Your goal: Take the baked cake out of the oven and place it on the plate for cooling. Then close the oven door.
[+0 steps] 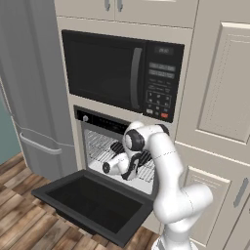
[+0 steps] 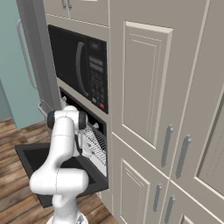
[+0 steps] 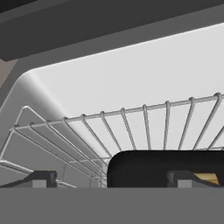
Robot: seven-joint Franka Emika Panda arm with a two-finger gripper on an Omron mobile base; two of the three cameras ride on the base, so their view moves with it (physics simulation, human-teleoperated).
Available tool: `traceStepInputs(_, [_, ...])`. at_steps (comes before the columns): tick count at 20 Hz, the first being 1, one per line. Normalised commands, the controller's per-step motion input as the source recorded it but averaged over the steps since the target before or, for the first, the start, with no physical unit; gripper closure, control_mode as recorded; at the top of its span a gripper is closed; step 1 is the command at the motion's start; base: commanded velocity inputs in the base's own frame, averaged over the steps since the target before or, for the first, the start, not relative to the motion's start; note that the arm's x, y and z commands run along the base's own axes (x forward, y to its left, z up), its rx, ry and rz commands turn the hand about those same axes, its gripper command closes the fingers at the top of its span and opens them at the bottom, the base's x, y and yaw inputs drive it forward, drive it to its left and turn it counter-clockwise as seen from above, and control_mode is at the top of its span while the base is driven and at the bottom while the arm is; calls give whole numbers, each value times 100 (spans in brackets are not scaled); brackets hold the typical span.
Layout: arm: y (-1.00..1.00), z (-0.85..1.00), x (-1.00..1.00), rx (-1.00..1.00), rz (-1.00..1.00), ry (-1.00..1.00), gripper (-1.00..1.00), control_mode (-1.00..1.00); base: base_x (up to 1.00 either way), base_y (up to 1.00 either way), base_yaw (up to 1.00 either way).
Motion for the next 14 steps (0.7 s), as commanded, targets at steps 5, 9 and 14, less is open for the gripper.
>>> traceStepInputs(5, [0,-1,30,7,0,-3,-100,-100,0,0,0])
traceStepInputs(9, [-5,-22,51,5,0,0,-100,-100,0,0,0])
traceStepInputs(14, [-11,-61,38,4,0,0,-100,-100,0,0,0])
